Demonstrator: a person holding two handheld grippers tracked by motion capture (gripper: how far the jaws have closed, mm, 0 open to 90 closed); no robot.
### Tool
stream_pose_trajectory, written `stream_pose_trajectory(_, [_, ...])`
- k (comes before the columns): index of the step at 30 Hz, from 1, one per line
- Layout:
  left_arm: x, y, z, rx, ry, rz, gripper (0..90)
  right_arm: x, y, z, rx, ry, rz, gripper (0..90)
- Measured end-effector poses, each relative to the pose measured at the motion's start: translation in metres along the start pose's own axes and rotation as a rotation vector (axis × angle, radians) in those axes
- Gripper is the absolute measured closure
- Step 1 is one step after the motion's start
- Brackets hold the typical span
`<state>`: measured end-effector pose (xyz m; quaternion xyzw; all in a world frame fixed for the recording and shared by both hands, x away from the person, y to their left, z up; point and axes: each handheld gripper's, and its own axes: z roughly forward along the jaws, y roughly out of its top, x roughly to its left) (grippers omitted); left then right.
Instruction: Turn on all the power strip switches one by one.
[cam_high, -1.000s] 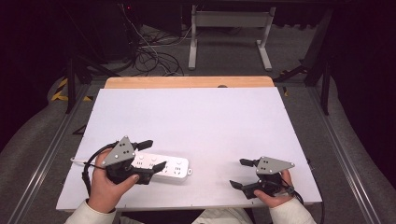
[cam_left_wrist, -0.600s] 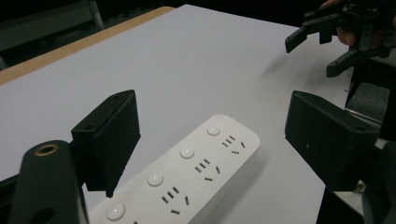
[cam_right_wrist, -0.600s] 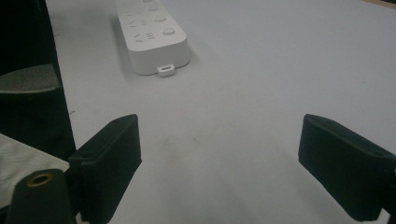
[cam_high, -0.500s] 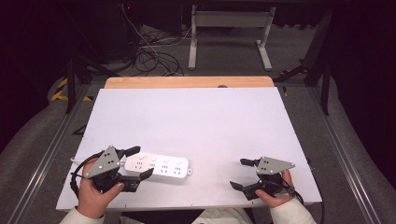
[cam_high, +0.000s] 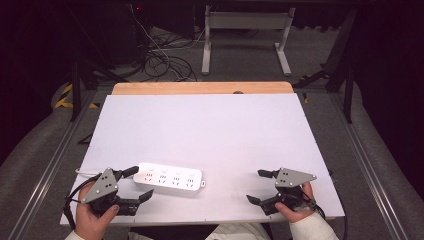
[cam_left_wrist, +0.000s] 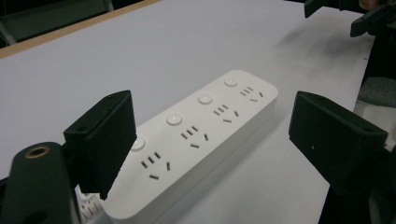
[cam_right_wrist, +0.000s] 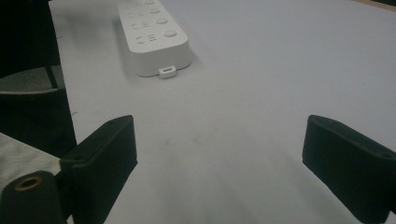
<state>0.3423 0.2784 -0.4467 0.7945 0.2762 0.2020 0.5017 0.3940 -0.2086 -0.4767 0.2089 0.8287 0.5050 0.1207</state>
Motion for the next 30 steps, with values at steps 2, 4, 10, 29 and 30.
stream_pose_trajectory(2, [0.002,-0.006,-0.001,0.004,0.001,-0.007,14.5,0.000,0.000,0.000,0.001,0.002,-0.002,9.9])
stream_pose_trajectory(4, [0.005,-0.011,-0.002,0.010,0.000,-0.015,13.8,0.000,0.000,0.000,0.002,0.001,-0.003,9.9])
stream_pose_trajectory(10, [0.010,-0.026,-0.006,0.038,0.019,-0.004,13.2,0.000,0.000,0.000,0.005,-0.001,-0.007,9.8])
stream_pose_trajectory(29, [0.007,-0.039,-0.005,0.069,0.021,-0.047,12.7,-0.001,-0.002,0.002,0.035,-0.015,-0.004,9.8])
stream_pose_trajectory(30, [0.007,-0.038,-0.005,0.071,0.031,-0.032,12.8,-0.001,-0.002,0.002,0.034,-0.016,-0.004,9.8])
